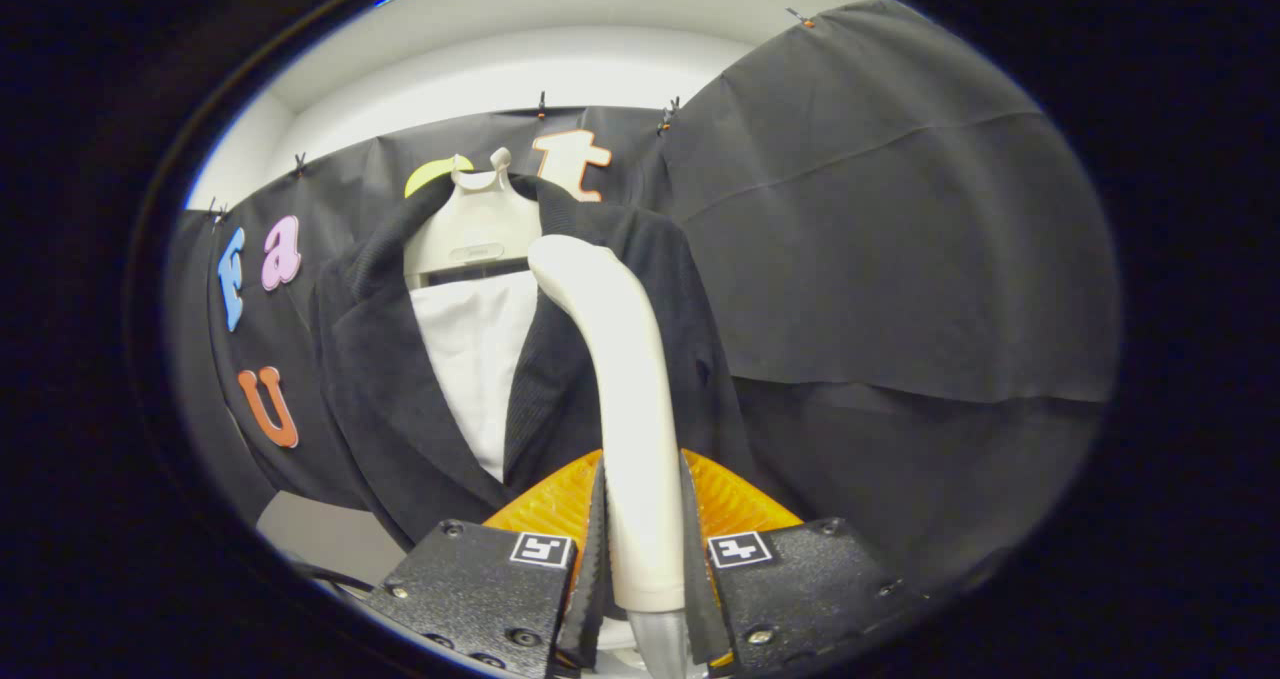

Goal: Iron the clothes twice with a garment steamer, once on the left side and once on the right side.

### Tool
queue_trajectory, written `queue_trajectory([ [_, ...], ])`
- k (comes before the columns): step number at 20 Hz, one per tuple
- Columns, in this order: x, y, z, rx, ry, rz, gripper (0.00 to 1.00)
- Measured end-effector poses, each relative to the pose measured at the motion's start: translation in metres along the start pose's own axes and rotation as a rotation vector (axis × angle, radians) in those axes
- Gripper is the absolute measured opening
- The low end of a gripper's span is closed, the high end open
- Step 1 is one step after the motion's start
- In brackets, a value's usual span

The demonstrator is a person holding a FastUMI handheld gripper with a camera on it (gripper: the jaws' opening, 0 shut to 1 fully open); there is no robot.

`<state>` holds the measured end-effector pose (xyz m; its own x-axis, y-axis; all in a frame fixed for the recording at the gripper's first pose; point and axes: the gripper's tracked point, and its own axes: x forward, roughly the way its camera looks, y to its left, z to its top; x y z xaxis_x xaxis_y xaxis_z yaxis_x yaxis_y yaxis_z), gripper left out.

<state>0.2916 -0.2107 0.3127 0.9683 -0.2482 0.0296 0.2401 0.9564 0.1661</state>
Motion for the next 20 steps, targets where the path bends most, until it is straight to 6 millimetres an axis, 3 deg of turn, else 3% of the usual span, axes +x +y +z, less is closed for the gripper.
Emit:
queue_trajectory([
  [9,0.003,-0.005,-0.032,-0.031,0.051,-0.028,0.37],
  [20,-0.007,-0.009,-0.096,-0.072,0.143,-0.052,0.37],
])
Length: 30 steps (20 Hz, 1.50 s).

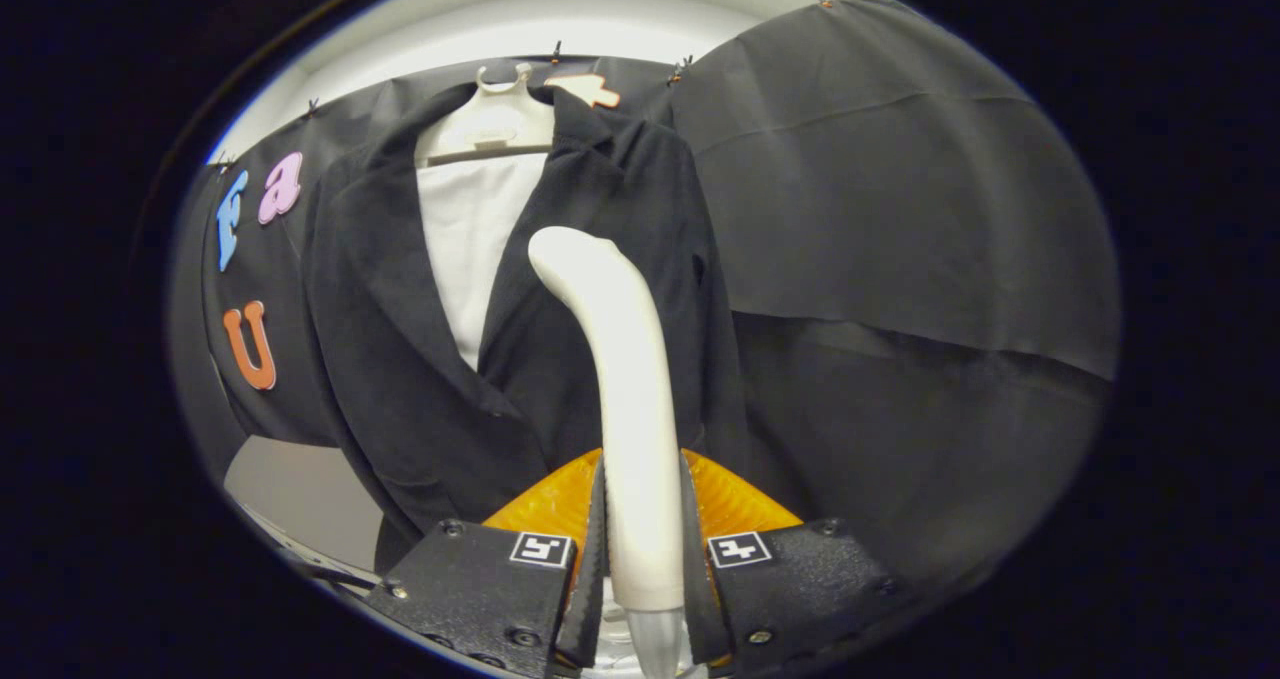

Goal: Iron the clothes twice with a garment steamer, once on the left side and once on the right side.

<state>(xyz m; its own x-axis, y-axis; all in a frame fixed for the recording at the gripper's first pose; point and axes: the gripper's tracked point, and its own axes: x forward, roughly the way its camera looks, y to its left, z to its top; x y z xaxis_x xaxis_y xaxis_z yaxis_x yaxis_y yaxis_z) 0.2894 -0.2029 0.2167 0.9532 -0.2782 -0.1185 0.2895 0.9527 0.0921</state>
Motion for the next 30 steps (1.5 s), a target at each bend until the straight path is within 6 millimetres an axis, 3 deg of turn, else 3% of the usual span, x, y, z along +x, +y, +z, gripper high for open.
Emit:
queue_trajectory([
  [7,0.005,0.003,-0.046,-0.026,0.073,-0.015,0.37],
  [20,0.011,0.003,-0.112,-0.065,0.174,-0.029,0.37],
  [30,0.018,0.001,-0.152,-0.102,0.238,-0.036,0.37],
])
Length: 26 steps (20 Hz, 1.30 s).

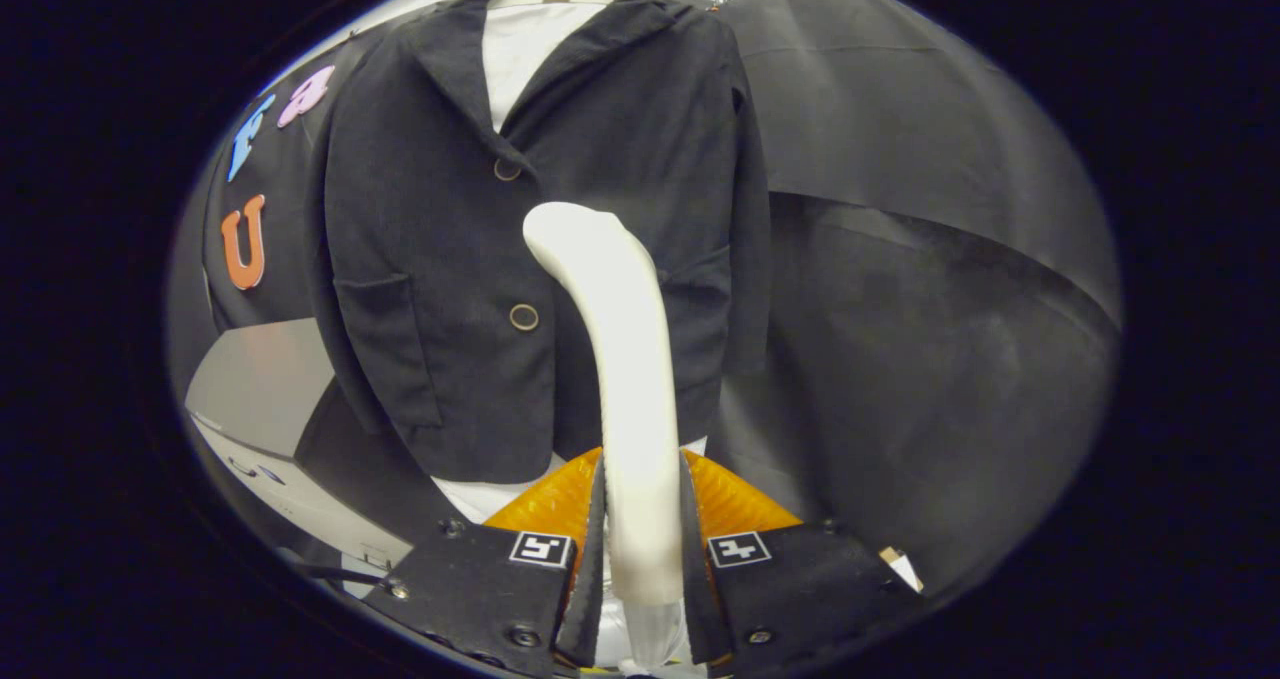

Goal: Iron the clothes twice with a garment steamer, once on the left side and once on the right side.

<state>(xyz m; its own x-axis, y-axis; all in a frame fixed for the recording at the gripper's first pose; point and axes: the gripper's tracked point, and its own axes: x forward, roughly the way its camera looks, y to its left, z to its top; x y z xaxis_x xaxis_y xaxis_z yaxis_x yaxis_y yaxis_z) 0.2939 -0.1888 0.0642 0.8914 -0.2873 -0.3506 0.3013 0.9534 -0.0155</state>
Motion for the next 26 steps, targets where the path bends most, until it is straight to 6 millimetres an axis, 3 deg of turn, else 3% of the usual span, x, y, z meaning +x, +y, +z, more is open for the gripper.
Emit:
queue_trajectory([
  [19,0.021,0.001,-0.084,0.031,0.171,0.030,0.37],
  [26,0.027,0.001,-0.096,0.036,0.183,0.039,0.37],
])
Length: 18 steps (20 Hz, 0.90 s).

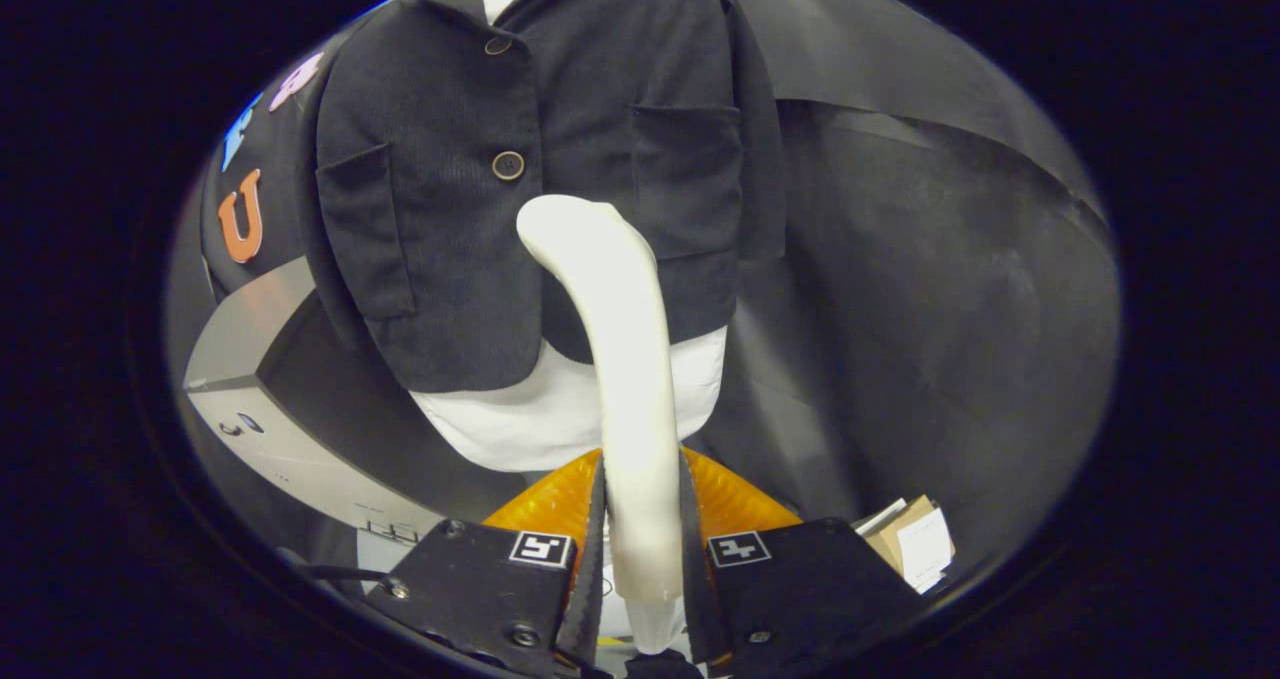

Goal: Iron the clothes twice with a garment steamer, once on the left side and once on the right side.

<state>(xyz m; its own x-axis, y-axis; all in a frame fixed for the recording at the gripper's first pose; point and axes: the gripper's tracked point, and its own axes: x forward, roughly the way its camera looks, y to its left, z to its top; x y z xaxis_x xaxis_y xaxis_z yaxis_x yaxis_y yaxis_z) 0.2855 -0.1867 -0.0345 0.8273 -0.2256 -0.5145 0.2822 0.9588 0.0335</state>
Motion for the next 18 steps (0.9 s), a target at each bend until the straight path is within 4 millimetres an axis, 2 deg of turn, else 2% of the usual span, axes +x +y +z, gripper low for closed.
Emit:
queue_trajectory([
  [5,0.001,-0.001,-0.006,0.030,0.005,0.027,0.37],
  [8,-0.016,-0.005,-0.008,0.078,-0.020,0.037,0.37],
  [11,-0.047,-0.007,-0.019,0.129,-0.054,0.032,0.37],
  [14,-0.089,-0.004,-0.037,0.169,-0.092,0.016,0.37],
  [18,-0.150,0.016,-0.058,0.175,-0.149,0.008,0.37],
])
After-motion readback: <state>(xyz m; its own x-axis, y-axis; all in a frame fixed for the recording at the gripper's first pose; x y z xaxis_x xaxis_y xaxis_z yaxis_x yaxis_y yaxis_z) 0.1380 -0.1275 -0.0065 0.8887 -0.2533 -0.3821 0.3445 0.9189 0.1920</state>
